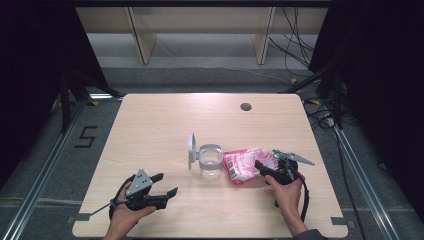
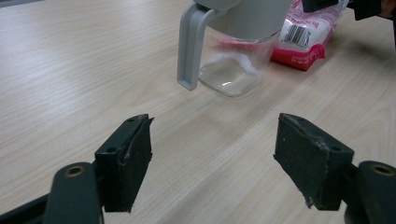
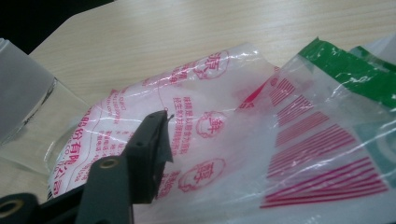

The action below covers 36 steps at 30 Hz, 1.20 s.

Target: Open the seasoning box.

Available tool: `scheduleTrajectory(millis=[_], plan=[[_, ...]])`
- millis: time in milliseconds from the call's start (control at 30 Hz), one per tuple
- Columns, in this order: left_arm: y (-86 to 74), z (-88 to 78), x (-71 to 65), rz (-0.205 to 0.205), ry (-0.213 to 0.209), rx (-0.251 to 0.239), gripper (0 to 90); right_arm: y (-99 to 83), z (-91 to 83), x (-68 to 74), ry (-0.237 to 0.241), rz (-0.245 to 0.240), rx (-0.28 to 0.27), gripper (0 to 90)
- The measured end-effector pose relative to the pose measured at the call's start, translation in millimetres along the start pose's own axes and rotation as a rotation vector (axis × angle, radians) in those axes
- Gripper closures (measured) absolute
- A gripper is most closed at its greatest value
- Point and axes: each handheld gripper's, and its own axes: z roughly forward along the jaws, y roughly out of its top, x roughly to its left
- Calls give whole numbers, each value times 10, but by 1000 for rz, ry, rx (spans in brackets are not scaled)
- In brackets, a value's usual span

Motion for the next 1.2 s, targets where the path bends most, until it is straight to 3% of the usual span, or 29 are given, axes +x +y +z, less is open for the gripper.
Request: scheduleTrajectory(millis=[133, 167, 200, 233, 267, 300, 333, 400, 467, 500, 533, 633, 733, 867, 933, 1067, 1167, 1200], plan=[[-3, 3, -2, -2, 4, 2, 267, -3, 15, 0, 11, 3, 0, 490], [-3, 4, -3, -2, 3, 1, 267, -3, -3, 35, 17, 48, 20, 535], [-3, 4, -3, -2, 3, 1, 267, -3, -3, 35, 17, 48, 20, 535], [-2, 2, -4, 0, 1, 2, 267, -1, 28, -18, 16, -41, -16, 576], [-2, 4, -3, 1, 2, 3, 267, 9, 28, -22, 15, -86, 6, 637], [-2, 4, -3, 1, 2, 3, 267, 9, 28, -22, 15, -86, 6, 637], [-3, 3, -6, 2, 1, 4, 267, 17, 37, -43, 10, -121, 17, 678], [-1, 1, -6, 8, -1, 7, 267, 15, 49, -53, 43, -119, 4, 708], [0, 4, -4, 12, -1, 7, 267, 15, 61, -70, 40, -130, 0, 721], [0, 6, -2, 15, -2, 11, 267, 9, 43, -25, 40, -67, 22, 739], [-8, 22, -11, -2, -11, -2, 267, 15, 56, -34, 36, -76, 10, 778], [-7, 22, -11, 0, -11, -3, 268, 17, 62, -44, 54, -86, -10, 821], [-3, 11, -13, 3, -6, 5, 269, 41, 28, -38, 44, -118, 6, 900], [-4, 21, -13, -1, -13, 2, 269, 49, 33, -40, 82, -133, -16, 900], [-2, 18, -18, 1, -11, 5, 269, 71, 22, -55, 61, -180, -9, 900], [6, 11, -18, 5, -10, 7, 269, 121, -12, -41, 64, -214, -44, 900], [10, 10, -24, 4, -9, 5, 268, 144, -47, -36, 57, -214, -34, 900], [10, 12, -22, 4, -13, 3, 268, 158, -47, -56, 65, -247, -57, 900]])
